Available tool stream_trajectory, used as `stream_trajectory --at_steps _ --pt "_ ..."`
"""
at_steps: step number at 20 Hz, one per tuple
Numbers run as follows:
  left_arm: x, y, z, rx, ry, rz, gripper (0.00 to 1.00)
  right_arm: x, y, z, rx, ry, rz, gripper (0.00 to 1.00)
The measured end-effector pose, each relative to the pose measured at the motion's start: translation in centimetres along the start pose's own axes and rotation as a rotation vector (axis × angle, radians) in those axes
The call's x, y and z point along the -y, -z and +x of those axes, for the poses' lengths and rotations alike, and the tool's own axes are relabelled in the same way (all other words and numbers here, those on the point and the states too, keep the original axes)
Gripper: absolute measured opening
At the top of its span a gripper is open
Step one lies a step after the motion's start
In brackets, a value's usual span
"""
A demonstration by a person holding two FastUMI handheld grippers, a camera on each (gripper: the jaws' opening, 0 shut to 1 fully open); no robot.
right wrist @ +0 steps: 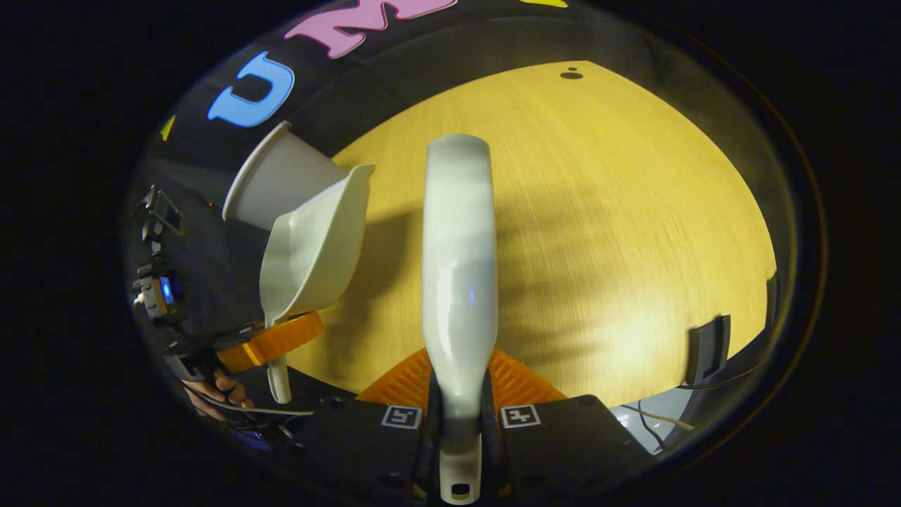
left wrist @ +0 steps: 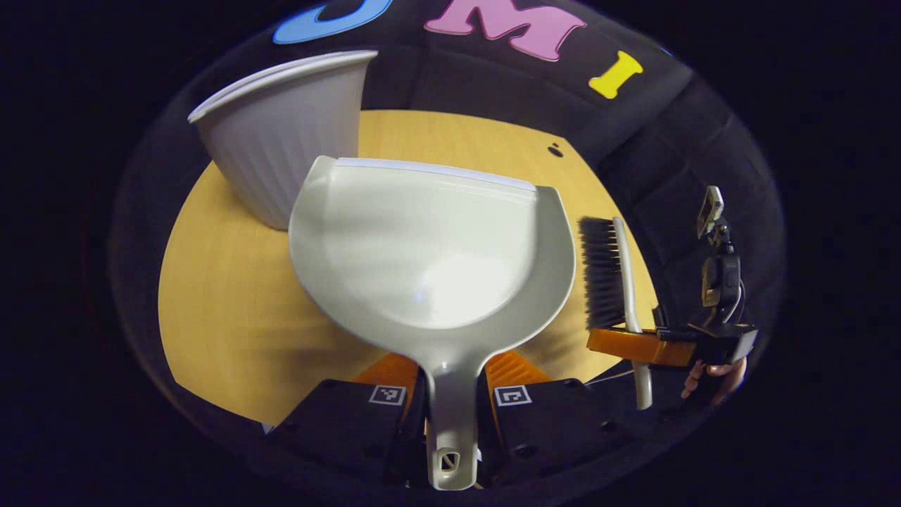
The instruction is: Pick up the small broom and dustpan from the desktop, sweep the trash into the dustpan with the broom, and then empty the trash into the garbage bin.
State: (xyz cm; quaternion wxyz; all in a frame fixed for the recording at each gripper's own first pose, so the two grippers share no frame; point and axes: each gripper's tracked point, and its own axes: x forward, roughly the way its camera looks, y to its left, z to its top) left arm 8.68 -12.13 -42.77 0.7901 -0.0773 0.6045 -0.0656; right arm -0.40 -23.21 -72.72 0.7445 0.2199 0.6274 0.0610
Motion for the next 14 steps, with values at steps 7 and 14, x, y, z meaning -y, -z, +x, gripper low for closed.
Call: stream_trajectory --at_steps 7,14 --pt "-1.2 1.6 4.7 -0.140 -0.003 -0.119 0.30 0.9 0.4 5.1 -0.184 0.094 -0.094 0.26" --pt "-0.9 1.5 5.2 -0.150 -0.042 -0.165 0.30 -1.0 -0.9 5.8 -0.234 0.117 -0.166 0.27"
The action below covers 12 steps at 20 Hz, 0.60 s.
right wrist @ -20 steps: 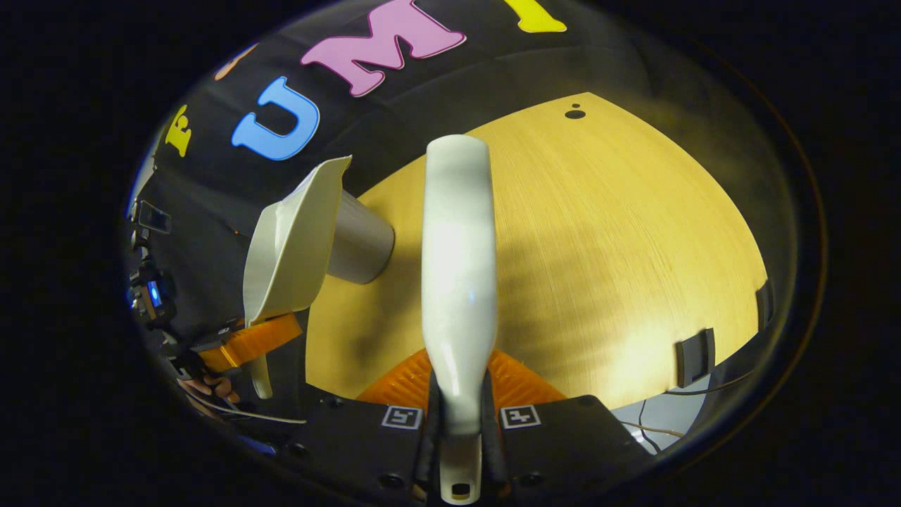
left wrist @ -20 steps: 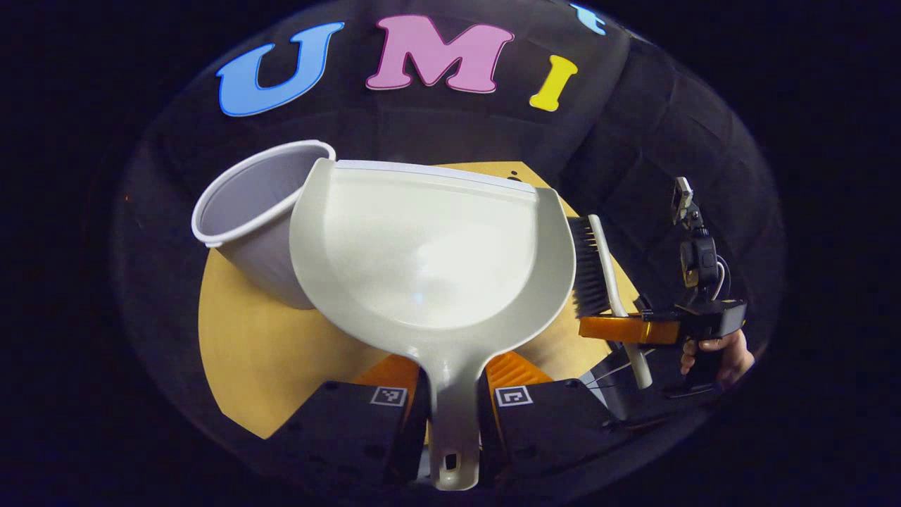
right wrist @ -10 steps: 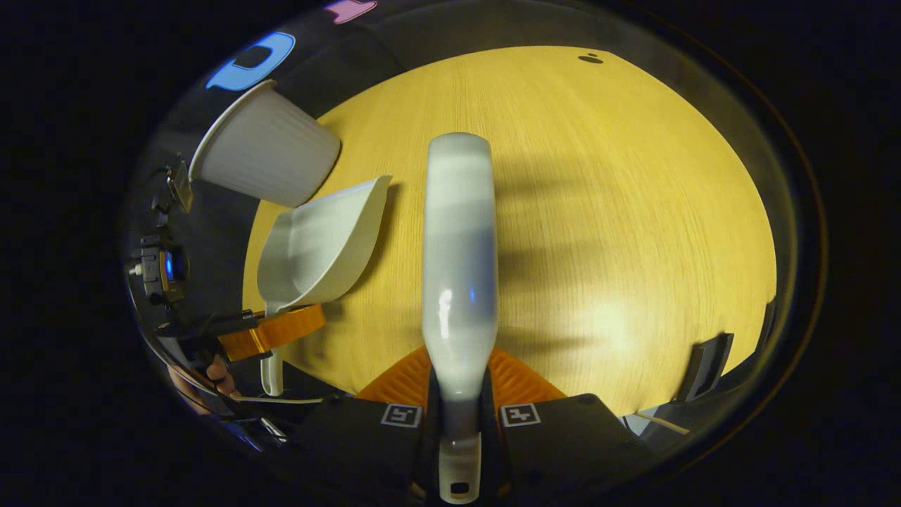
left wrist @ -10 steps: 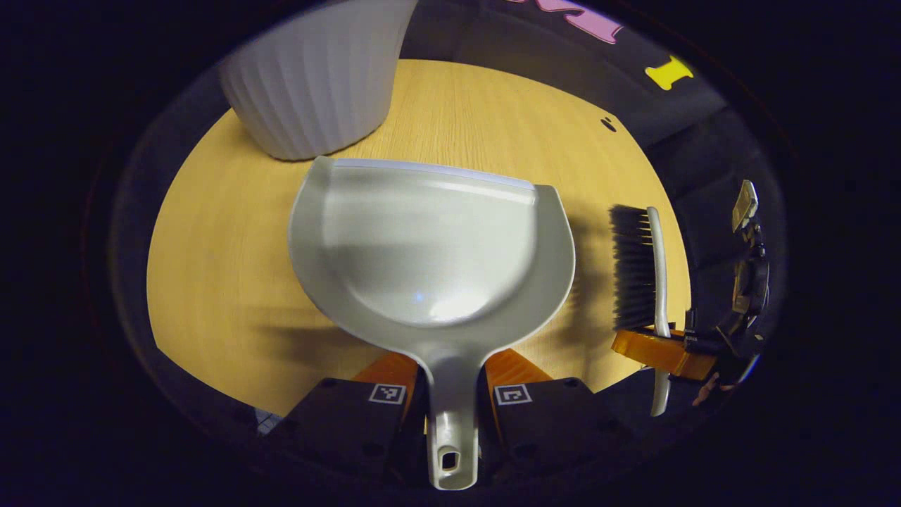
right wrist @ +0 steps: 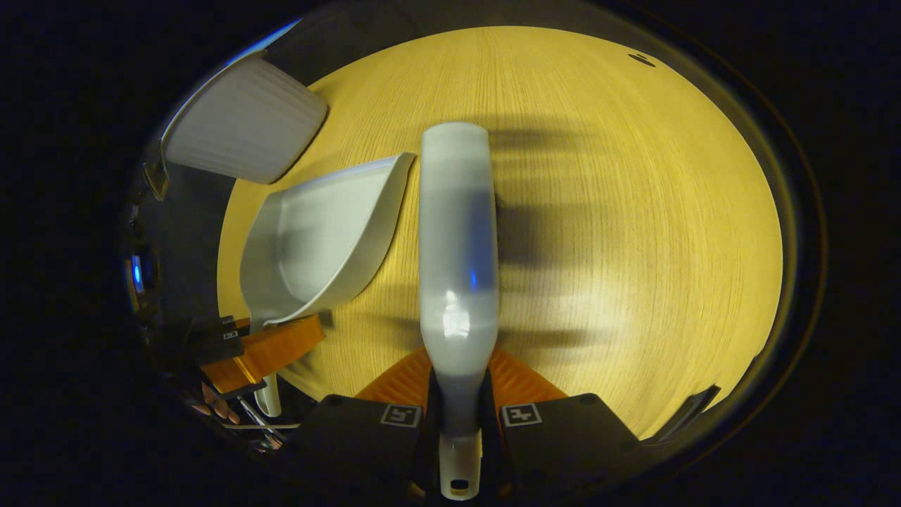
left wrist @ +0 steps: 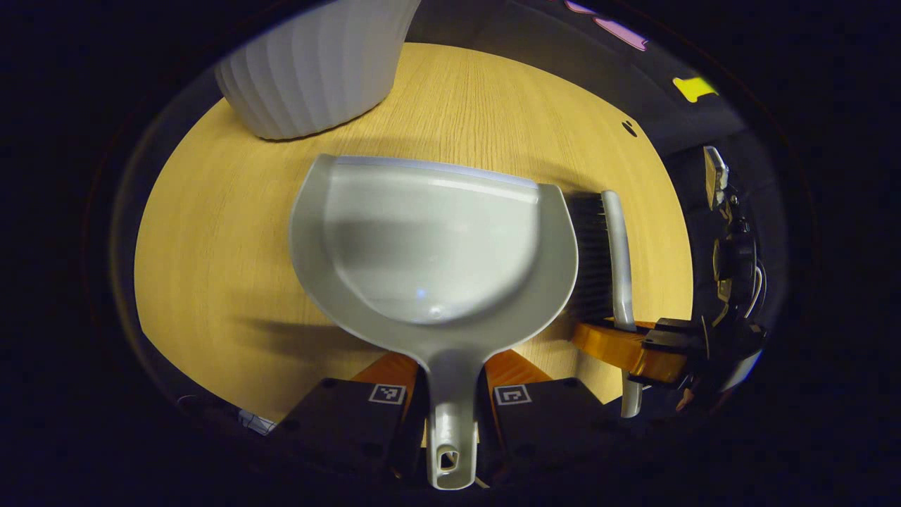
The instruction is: Pick up the small broom and dustpan from the desktop, sweep the trash into the dustpan with the broom, and then empty the trash into the garbage bin.
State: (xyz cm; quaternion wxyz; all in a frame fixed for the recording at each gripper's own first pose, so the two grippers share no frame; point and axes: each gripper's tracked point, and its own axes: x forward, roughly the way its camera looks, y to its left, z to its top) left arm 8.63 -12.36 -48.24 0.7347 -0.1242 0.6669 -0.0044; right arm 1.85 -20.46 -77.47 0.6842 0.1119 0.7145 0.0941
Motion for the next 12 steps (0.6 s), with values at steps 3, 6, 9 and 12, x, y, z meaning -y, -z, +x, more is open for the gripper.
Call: stream_trajectory --at_steps 3,6,9,12 --pt "0.1 0.1 0.2 0.003 -0.010 0.001 0.31 0.3 0.1 -0.1 -0.004 0.009 -0.015 0.30" --pt "0.3 0.1 0.3 0.002 0.006 -0.005 0.35 0.3 0.1 -0.4 0.002 0.008 -0.023 0.59" --pt "0.8 0.0 0.0 0.003 0.020 -0.015 0.58 0.1 0.0 -1.5 0.025 -0.004 -0.011 0.46" --pt "1.1 0.0 -1.5 0.039 0.017 0.006 0.75 0.0 -0.3 -3.1 0.070 -0.017 0.008 0.83"
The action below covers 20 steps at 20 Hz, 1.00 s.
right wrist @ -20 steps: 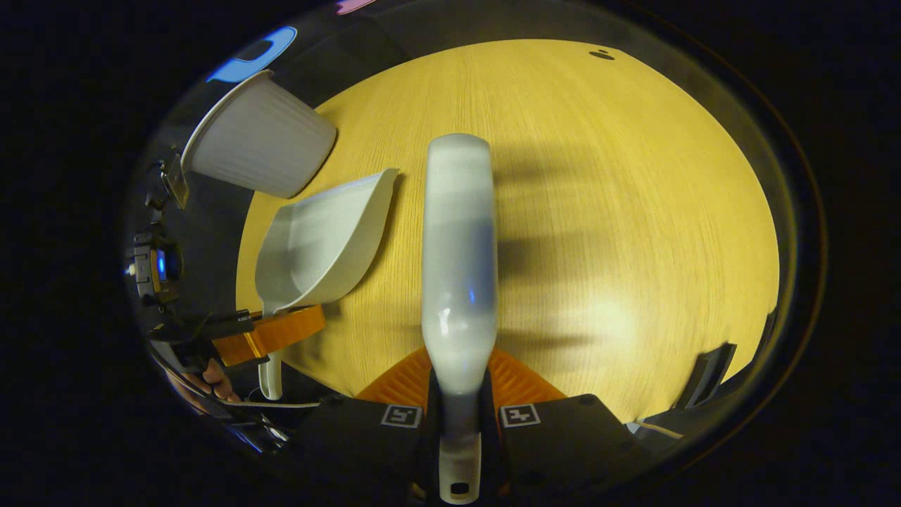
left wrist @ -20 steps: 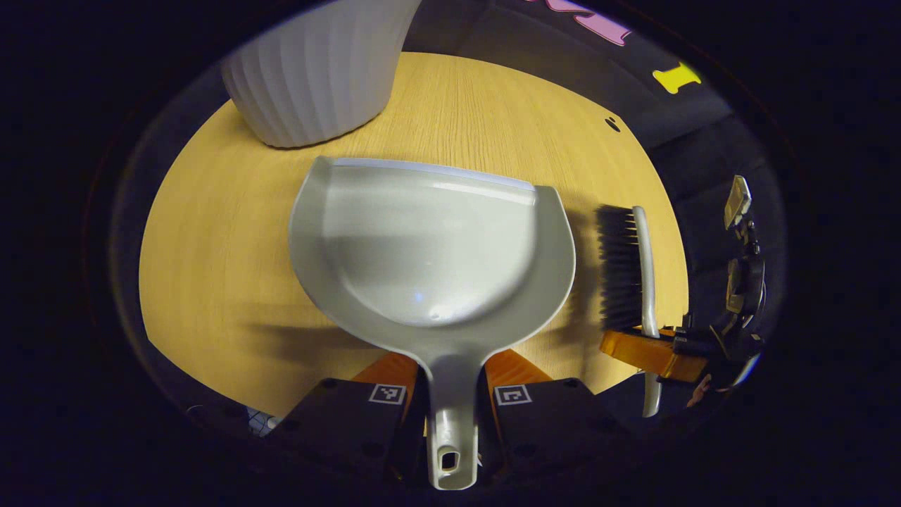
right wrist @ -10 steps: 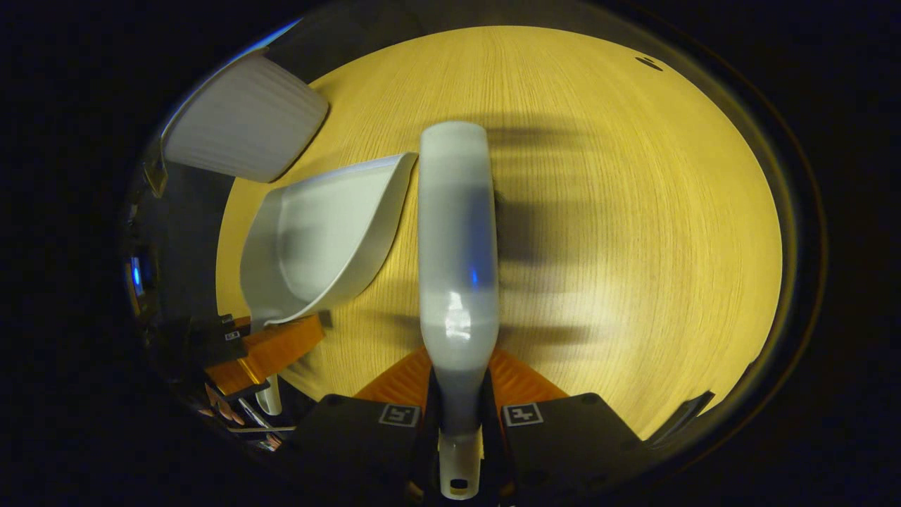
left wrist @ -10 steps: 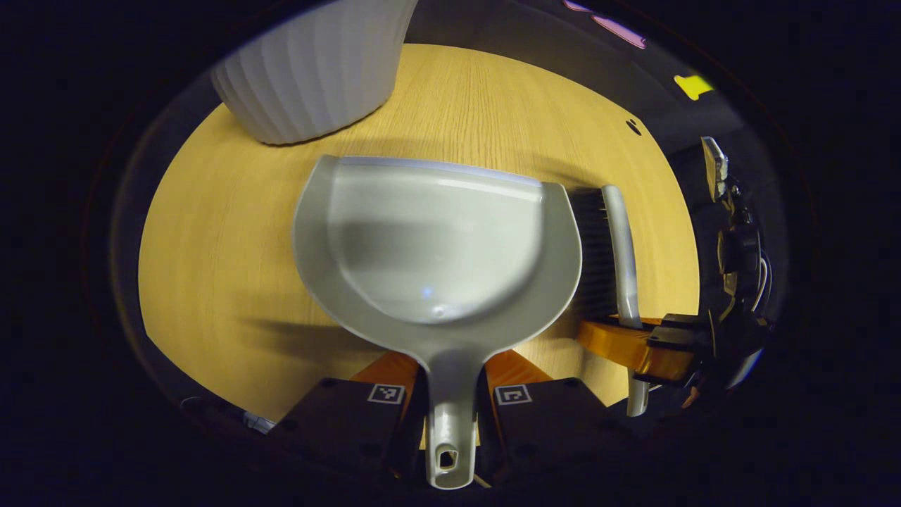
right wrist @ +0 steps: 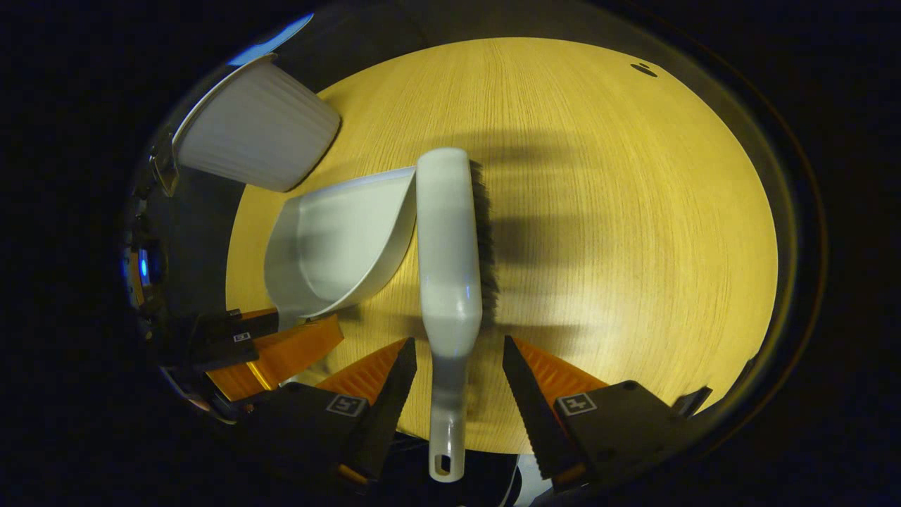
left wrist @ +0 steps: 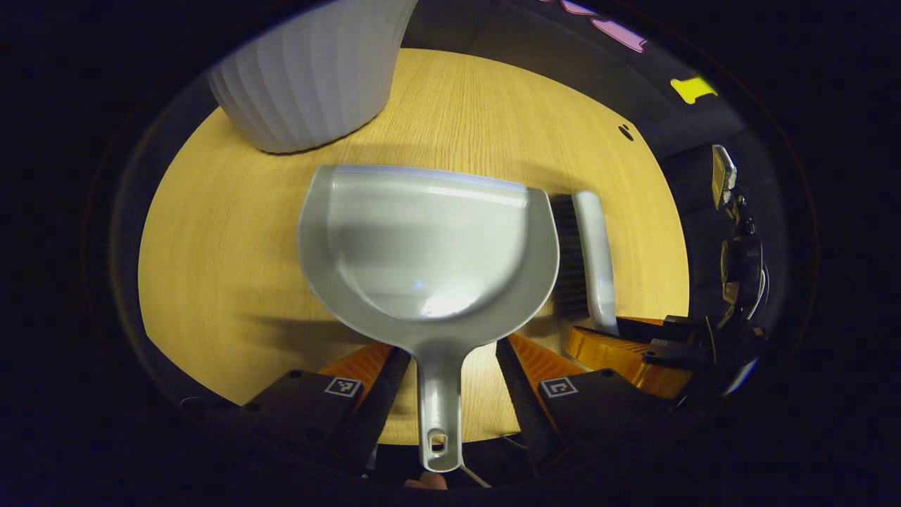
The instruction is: Pick up the small broom and dustpan from the desktop, sweep the trash into the dustpan with the broom, and then empty the trash into the garbage bin.
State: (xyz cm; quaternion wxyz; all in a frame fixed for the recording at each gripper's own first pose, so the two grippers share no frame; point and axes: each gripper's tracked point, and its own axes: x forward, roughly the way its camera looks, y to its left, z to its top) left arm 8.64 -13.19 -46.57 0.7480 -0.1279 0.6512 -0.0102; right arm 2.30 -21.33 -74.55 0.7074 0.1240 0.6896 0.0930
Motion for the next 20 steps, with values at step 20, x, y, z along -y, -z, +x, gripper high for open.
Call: stream_trajectory --at_steps 20 --pt "8.0 -4.1 -28.9 0.829 0.061 0.237 0.78 -10.8 -6.9 -30.4 0.800 -0.101 -0.122 0.98"
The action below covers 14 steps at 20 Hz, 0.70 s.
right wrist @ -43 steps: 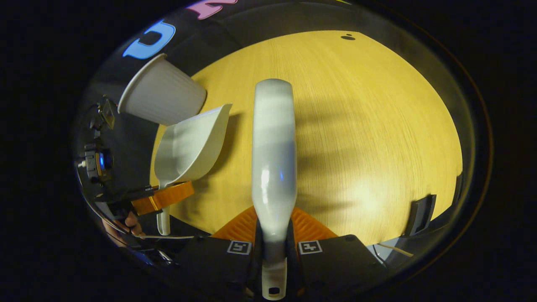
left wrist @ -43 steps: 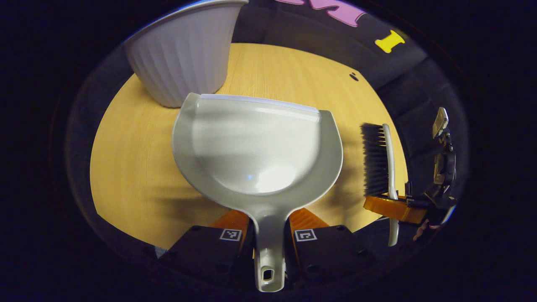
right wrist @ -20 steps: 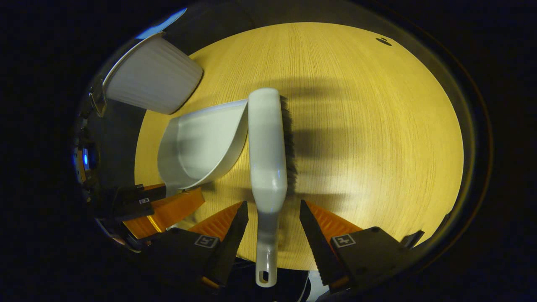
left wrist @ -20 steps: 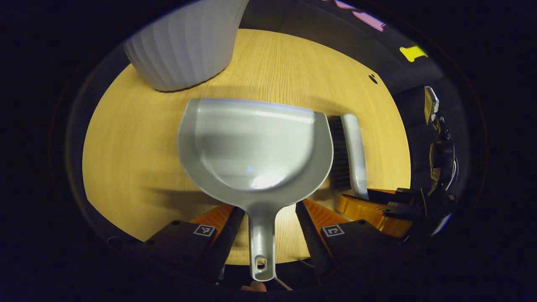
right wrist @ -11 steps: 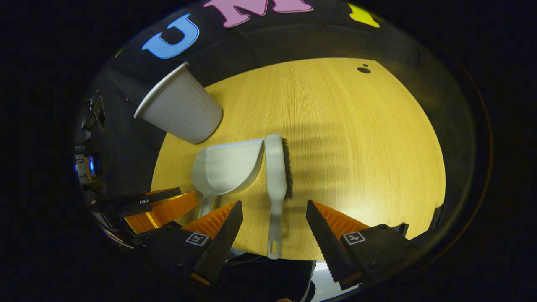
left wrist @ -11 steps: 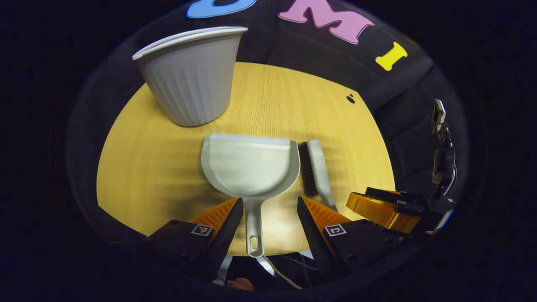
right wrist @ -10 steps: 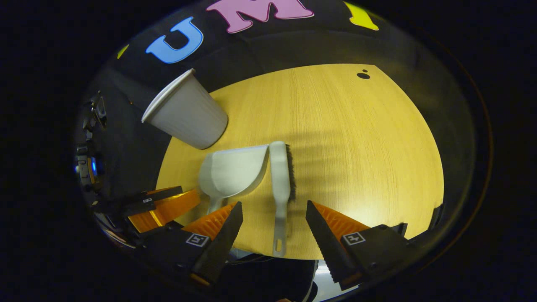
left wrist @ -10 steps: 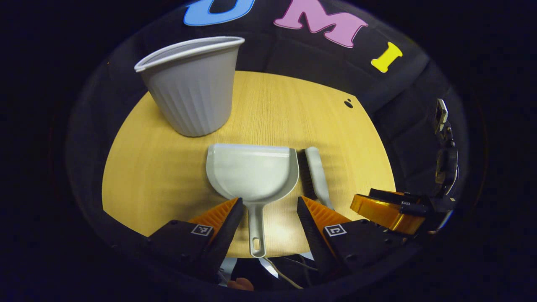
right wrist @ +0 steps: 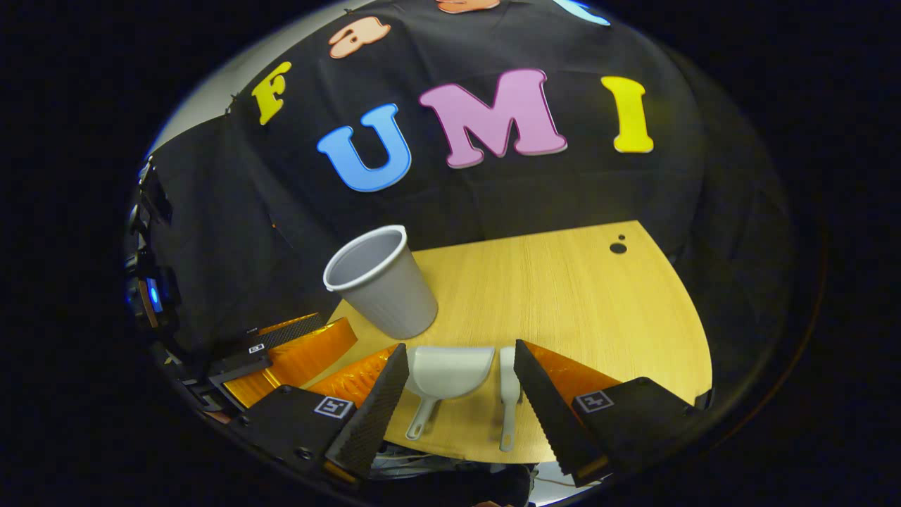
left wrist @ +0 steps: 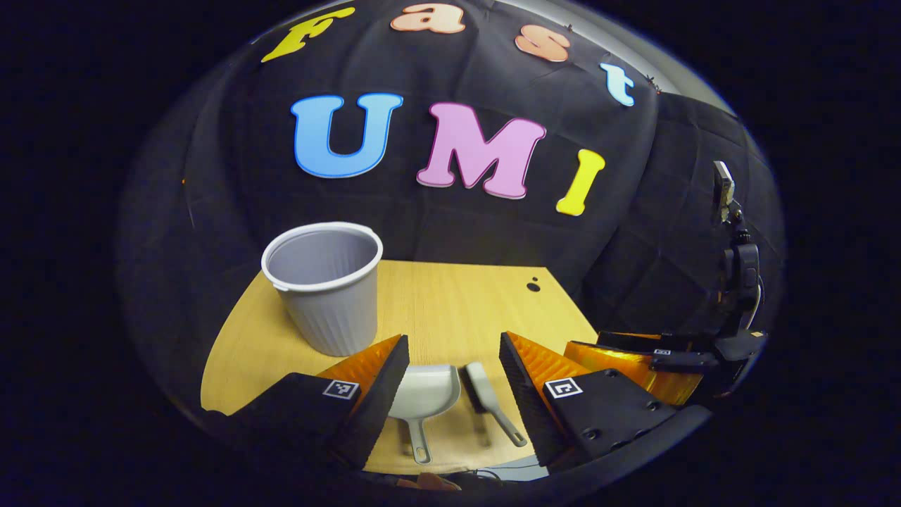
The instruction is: Pick up the small broom and dustpan from the desktop, sweep the trash into the dustpan with the broom, and then empty the trash into the garbage bin.
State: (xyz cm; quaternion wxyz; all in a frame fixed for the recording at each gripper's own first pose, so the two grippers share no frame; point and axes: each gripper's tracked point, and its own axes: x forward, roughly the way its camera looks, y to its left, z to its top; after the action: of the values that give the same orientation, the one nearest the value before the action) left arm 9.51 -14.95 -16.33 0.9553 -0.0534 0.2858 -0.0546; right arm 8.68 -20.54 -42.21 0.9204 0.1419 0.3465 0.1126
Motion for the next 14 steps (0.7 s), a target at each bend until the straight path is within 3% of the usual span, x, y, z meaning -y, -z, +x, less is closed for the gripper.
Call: stream_trajectory --at_steps 4,7,11,14 --pt "0.1 -6.2 -4.6 0.186 -0.050 0.050 0.78 -2.1 -5.5 -2.8 0.250 0.012 -0.085 0.98" --pt "-0.2 -7.7 -6.1 0.308 -0.095 0.069 0.78 -1.8 -6.8 -4.6 0.419 0.016 -0.154 0.98" --pt "-0.5 -9.1 -7.4 0.433 -0.123 0.034 0.78 -2.0 -7.4 -5.4 0.491 0.008 -0.215 0.98" --pt "-2.4 -8.8 -7.8 0.457 -0.165 0.016 0.76 -1.9 -7.3 -5.3 0.510 0.018 -0.223 0.97"
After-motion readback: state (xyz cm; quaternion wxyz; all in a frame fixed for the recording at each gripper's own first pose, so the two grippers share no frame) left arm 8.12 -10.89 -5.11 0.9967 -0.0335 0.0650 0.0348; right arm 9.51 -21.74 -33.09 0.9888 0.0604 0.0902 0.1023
